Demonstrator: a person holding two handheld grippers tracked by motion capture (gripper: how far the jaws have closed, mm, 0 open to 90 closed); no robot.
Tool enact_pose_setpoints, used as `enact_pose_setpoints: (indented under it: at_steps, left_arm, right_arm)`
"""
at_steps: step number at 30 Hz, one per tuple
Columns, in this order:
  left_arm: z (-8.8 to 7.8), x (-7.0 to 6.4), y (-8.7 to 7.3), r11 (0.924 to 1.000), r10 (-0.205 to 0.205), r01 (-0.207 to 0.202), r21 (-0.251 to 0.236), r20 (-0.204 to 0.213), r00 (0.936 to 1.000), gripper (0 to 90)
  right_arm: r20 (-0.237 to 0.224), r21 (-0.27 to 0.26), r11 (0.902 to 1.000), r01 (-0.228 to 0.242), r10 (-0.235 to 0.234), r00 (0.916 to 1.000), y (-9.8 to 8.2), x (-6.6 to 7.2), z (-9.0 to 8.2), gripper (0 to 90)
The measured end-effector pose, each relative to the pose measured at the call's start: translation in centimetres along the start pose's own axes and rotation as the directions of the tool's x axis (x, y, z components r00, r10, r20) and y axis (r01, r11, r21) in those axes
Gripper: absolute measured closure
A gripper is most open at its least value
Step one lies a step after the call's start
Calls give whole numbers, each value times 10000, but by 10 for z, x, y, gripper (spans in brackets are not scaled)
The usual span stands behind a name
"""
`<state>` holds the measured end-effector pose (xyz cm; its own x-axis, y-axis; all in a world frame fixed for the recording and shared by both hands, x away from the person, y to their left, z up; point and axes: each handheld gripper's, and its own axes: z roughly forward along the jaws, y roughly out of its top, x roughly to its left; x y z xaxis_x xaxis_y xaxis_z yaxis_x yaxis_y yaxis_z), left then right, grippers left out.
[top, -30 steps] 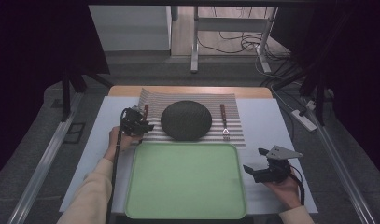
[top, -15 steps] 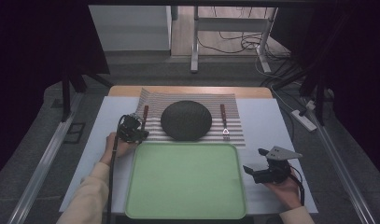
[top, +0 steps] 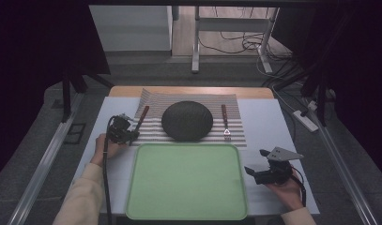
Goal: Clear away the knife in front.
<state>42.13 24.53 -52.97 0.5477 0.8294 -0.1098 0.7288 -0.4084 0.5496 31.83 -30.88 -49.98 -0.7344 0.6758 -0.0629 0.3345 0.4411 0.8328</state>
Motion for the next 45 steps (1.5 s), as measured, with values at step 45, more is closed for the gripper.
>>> enact_pose_setpoints:
  at_steps: [45]
  left_arm:
    - [50,18,83,9996,286,-287,-17,-493,9984,891]
  right_arm:
    - [-133,-160,9971,-744,742,9972,-8,-5,-8,74]
